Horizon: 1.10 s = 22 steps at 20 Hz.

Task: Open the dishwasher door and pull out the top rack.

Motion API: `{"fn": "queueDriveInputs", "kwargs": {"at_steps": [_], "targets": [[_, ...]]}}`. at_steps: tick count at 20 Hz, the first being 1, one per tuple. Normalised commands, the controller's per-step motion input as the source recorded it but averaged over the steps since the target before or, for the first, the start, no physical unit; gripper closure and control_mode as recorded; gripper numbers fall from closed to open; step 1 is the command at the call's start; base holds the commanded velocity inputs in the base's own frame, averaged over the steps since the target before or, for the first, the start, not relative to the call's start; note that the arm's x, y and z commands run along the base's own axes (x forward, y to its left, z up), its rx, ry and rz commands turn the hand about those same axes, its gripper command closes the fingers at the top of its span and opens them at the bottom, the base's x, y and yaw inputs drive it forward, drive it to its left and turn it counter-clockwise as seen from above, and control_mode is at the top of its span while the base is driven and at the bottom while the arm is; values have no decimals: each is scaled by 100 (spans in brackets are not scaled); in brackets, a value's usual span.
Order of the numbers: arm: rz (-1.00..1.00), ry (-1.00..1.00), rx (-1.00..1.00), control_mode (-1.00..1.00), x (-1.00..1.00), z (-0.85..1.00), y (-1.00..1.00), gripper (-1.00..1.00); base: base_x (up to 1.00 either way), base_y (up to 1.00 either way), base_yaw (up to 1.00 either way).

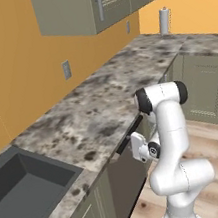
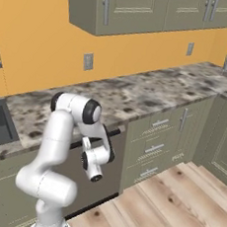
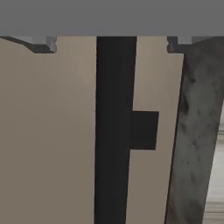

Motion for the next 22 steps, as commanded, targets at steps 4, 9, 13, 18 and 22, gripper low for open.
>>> {"fn": "queueDriveInputs", "kwargs": {"at_steps": [4,9,13,18,22], "targets": [[-5,0,0,-100,21,-42,13,-100,0,0,0],[-3,0,0,-100,33,-22,17,-100,0,0,0],[-1,-7,0,-100,25,0,17,-100,0,0,0],[0,-12,0,-100,6,27,16,-100,0,0,0],[-3,-4,0,-100,19,30,24,-100,0,0,0]]}}
